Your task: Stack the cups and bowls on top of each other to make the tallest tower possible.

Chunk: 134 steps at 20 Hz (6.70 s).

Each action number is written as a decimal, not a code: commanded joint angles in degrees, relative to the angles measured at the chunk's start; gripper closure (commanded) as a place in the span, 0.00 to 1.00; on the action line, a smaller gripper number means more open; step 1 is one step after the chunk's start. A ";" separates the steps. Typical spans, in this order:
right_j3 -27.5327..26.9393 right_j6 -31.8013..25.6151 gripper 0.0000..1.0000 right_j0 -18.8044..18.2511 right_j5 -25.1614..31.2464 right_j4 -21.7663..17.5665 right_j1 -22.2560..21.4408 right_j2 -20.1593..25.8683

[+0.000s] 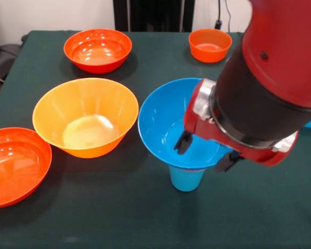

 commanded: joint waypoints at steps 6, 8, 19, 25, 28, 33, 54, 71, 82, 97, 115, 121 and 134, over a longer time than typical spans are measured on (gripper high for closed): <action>-0.62 -31.41 0.00 -4.94 -5.23 9.68 -2.07 -16.61; -0.21 -32.46 0.00 -5.46 -6.68 11.84 -1.98 -18.90; 0.75 -37.29 0.00 -7.63 -10.29 20.76 -2.61 -26.65; 1.05 -40.68 0.00 -8.58 -13.21 21.18 -2.87 -27.50; 1.32 -42.68 0.00 -8.98 -14.81 19.15 -2.47 -26.85; 1.46 -42.93 0.00 -9.11 -15.09 11.21 -1.01 -22.33; -0.71 -33.91 0.00 -7.15 -14.93 -12.59 4.74 0.40; 5.90 -25.81 0.00 -0.35 -17.15 -28.86 10.63 21.46; 14.78 -29.09 0.00 5.59 -21.53 -46.31 10.57 40.78; 9.90 -29.34 0.00 1.95 -23.68 -54.74 9.46 48.96; 0.93 -24.57 0.00 -4.27 -27.76 -58.46 15.57 51.76; -4.05 -25.11 0.00 -9.64 -29.07 -46.97 17.21 39.21; -1.64 -24.83 0.00 -8.28 -28.69 -48.40 17.69 43.80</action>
